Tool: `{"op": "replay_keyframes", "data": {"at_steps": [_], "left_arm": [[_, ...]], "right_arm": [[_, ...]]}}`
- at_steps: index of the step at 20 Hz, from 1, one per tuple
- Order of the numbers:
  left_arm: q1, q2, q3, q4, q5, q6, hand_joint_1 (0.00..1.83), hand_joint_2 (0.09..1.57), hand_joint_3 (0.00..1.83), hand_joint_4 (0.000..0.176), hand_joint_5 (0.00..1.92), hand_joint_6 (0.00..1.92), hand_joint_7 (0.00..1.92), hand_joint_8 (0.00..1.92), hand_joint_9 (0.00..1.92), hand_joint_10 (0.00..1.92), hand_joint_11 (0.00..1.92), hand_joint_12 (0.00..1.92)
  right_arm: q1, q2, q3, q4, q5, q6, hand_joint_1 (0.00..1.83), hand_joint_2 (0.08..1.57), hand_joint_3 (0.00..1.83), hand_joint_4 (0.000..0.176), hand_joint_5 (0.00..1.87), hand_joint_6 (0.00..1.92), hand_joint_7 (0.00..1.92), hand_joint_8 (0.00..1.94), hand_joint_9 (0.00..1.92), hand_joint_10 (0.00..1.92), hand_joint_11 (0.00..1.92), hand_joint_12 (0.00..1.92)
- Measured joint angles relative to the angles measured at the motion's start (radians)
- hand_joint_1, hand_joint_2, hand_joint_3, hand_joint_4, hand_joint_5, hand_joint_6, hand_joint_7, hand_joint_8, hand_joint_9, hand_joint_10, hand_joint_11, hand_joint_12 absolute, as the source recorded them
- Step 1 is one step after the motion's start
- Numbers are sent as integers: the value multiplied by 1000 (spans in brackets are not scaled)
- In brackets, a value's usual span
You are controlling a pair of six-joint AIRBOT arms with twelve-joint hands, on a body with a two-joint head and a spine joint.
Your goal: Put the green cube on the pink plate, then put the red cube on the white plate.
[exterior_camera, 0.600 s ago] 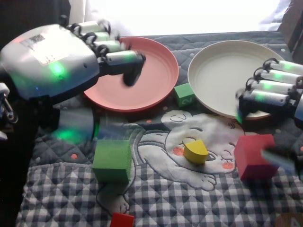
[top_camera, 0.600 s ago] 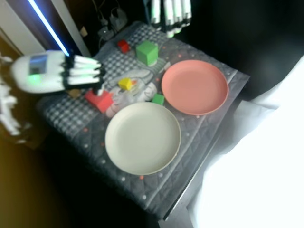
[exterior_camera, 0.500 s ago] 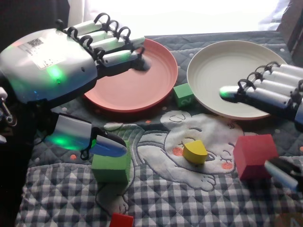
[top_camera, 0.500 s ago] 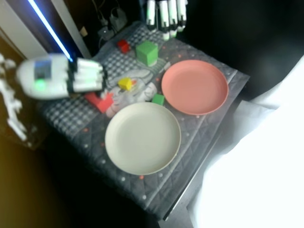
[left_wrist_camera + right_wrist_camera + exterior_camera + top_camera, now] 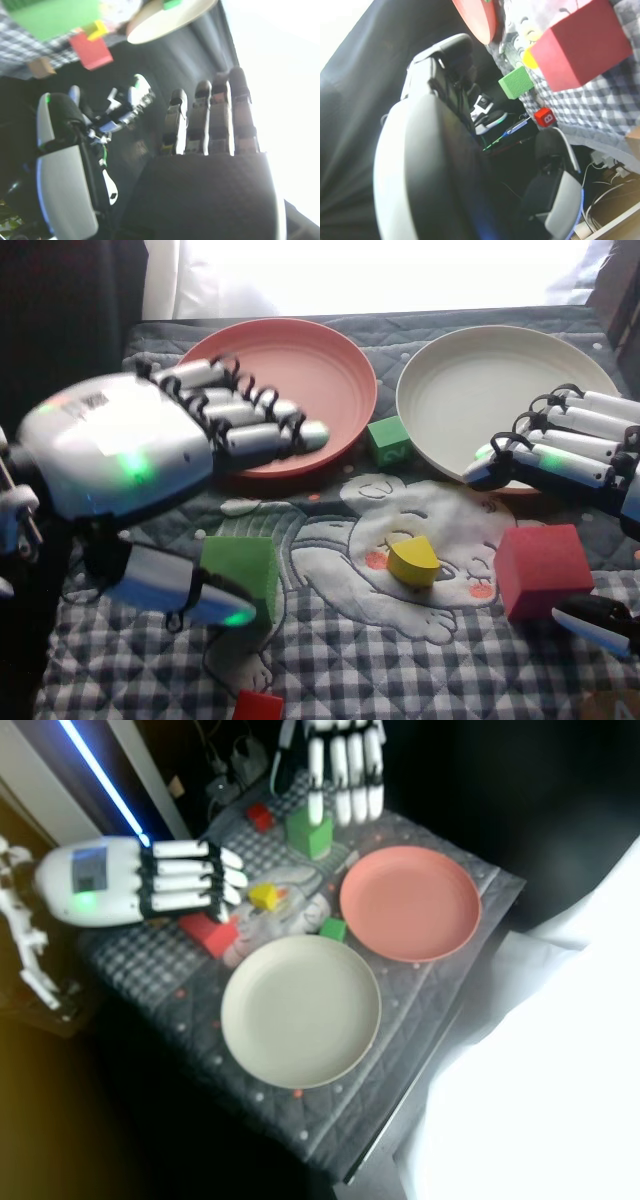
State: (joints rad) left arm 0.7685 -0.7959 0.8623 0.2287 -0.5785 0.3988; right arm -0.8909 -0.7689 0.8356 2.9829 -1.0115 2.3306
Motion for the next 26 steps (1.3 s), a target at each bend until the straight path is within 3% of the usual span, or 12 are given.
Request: {"op": "replay_keyframes", "data": {"at_steps": [2,5,6,7,11,16,17,19,20,21,24,26], "left_arm": [[25,0,2,-5,-2,0,561,877,0,49,241,16,329,21,343,50,0,1079],[42,-11,9,-4,21,0,507,893,5,49,218,1,285,0,327,30,0,1099],[42,-15,13,-5,34,0,489,898,5,35,222,2,291,3,332,29,0,1123],[47,-30,28,2,49,0,532,907,4,0,257,10,338,14,380,45,0,1151],[65,-43,40,16,85,0,501,919,6,0,248,3,331,5,374,38,0,1113],[74,-61,55,34,123,0,524,967,9,0,360,26,509,40,534,121,24,1409],[75,-66,61,37,122,-1,541,1034,3,0,405,21,560,36,558,167,49,1435],[75,-74,73,34,117,-1,681,1238,2,0,651,53,778,107,647,535,272,1433],[75,-75,77,33,110,-2,1054,1258,11,0,638,1079,781,1185,749,942,514,1508],[75,-75,81,29,101,-2,1097,1310,5,0,588,1369,698,1558,686,1332,549,1657],[76,-81,95,-13,73,-3,1151,1309,0,0,579,1383,719,1635,678,1502,602,1745],[76,-78,95,-31,43,-2,1104,1326,2,0,537,1510,695,1588,632,1432,534,1762]], "right_arm": [[0,0,0,1,0,0,864,744,654,0,11,860,116,648,0,1014,0,1514],[0,0,0,0,0,0,775,743,775,0,0,821,24,853,0,970,0,1522],[0,0,0,0,-1,0,753,741,772,0,0,796,20,869,0,964,0,1502],[0,-2,0,0,0,0,714,757,782,0,0,784,10,888,0,943,0,1480],[0,-3,2,0,0,0,772,767,784,0,0,849,0,916,0,941,0,1529],[0,-3,4,1,0,0,804,795,744,0,0,862,0,948,0,935,0,1521],[0,-3,4,1,0,0,826,809,722,0,0,851,0,927,0,906,0,1498],[0,-7,4,1,0,0,819,824,709,0,0,888,0,958,0,937,0,1508],[0,-8,4,0,0,0,817,834,703,0,0,901,1,972,0,956,0,1509],[0,-8,4,-2,0,0,809,850,686,0,0,923,13,974,0,965,0,1513],[0,-9,4,0,0,0,854,870,658,0,0,902,27,923,0,943,0,1516],[0,-10,4,1,0,0,857,852,661,0,0,900,44,901,0,987,0,1573]]}}
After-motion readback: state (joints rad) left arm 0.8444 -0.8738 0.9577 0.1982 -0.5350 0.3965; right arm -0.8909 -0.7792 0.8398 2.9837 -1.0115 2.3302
